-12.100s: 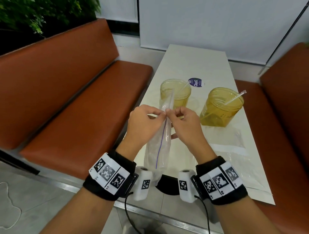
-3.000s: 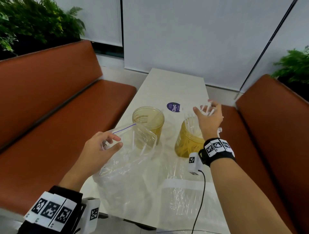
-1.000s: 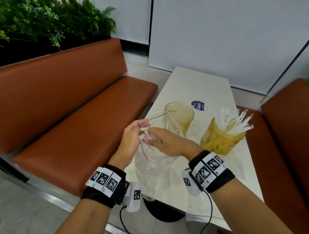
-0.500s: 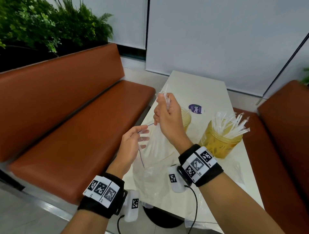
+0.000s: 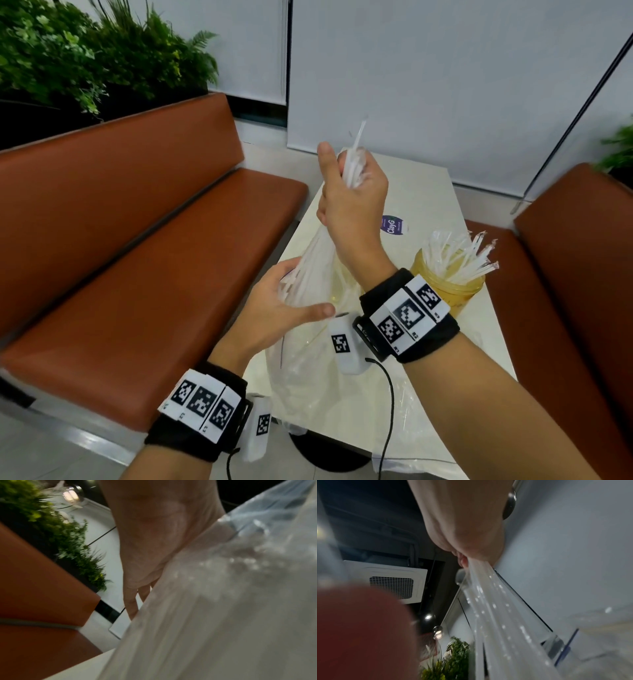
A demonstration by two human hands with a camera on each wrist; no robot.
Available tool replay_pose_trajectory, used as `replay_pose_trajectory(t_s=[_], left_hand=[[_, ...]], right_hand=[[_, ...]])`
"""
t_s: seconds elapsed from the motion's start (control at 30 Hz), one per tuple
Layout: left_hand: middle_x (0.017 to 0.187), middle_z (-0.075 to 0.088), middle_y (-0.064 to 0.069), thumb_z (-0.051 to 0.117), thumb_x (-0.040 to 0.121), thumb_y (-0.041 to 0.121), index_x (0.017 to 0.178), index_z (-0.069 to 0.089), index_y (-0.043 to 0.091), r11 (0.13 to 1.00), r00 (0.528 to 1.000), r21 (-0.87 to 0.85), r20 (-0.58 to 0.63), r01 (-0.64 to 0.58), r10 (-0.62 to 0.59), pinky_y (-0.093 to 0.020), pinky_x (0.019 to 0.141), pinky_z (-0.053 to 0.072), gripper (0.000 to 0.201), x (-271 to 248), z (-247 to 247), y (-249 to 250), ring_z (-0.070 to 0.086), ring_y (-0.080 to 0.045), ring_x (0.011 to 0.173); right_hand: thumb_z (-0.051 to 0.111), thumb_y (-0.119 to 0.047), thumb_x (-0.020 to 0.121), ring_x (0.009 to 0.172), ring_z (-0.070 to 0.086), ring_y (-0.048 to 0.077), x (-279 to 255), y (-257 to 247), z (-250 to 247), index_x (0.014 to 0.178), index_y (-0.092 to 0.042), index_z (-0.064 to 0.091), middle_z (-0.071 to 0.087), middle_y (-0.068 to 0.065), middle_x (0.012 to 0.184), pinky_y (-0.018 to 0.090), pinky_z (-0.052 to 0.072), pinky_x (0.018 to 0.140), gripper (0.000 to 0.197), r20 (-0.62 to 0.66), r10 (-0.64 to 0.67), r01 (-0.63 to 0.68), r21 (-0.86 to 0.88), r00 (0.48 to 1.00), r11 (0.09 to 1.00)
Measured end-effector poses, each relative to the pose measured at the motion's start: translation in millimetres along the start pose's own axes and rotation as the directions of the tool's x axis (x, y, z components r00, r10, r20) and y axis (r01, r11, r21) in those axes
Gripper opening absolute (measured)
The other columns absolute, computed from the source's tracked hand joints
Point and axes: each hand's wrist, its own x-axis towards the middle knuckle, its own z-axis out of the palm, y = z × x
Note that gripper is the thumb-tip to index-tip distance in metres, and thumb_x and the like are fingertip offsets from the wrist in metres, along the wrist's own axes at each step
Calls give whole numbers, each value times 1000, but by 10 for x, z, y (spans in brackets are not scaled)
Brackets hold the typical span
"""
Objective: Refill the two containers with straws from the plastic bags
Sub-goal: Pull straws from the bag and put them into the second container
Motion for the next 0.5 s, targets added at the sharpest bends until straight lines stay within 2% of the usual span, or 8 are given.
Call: replay_pose_trajectory(t_s=[0.07,0.1,0.2,0.23,0.27,0.33,0.4,0.5], left_hand=[[123,64,18,91,43,69,127,58,37,994,999,105,-41,-10,14,-25,91,50,96,52,72,39,61,0,111],[117,66,14,91,44,69,119,61,32,992,997,126,-71,-2,11,-27,84,54,89,83,114,51,64,-3,104],[93,73,-9,85,58,65,98,66,14,996,990,80,-141,23,-11,-49,66,60,67,173,180,-43,70,-29,77],[85,72,-14,84,66,58,92,65,10,998,989,59,-145,8,0,-47,57,56,58,180,189,-76,66,-30,66],[80,70,-17,83,75,50,87,64,7,998,989,59,-144,-10,18,-40,51,50,48,180,193,-93,61,-26,57],[72,67,-15,80,83,38,81,63,6,996,989,90,-145,-18,30,-31,51,46,36,179,190,-90,56,-17,54],[67,64,-9,79,85,34,78,63,7,993,985,116,-172,-12,32,-31,53,47,32,179,198,-75,55,-17,53],[62,57,-5,76,87,31,77,60,3,996,988,90,-152,-8,22,-33,54,43,33,185,212,-73,49,-17,53]], right_hand=[[71,-36,92,49,41,23,-68,32,80,62,-31,44,42,3,57,37,42,47,40,3,-15,15,-36,1000,999],[71,-35,92,49,42,24,-107,56,115,63,-29,43,42,3,57,40,43,45,41,16,-21,22,-58,1000,998],[70,-38,92,48,42,22,-182,51,157,66,-25,42,42,0,55,34,42,47,41,90,-17,24,-78,996,997],[69,-42,92,49,44,22,-184,32,145,67,-23,43,43,3,56,34,43,49,41,128,1,9,-77,992,997],[67,-45,93,50,47,24,-175,9,129,68,-20,46,46,6,56,36,47,51,42,170,29,-17,-73,985,997],[57,-49,98,53,59,27,-154,-38,86,66,-14,52,53,10,54,42,57,64,48,251,75,-65,-48,965,997],[42,-47,105,58,69,30,-130,-20,39,59,-12,55,59,7,51,43,59,73,59,299,54,-32,-80,953,996],[38,-34,110,60,70,31,-174,77,-23,70,-5,64,66,13,58,38,56,62,55,349,17,41,-159,937,987]])
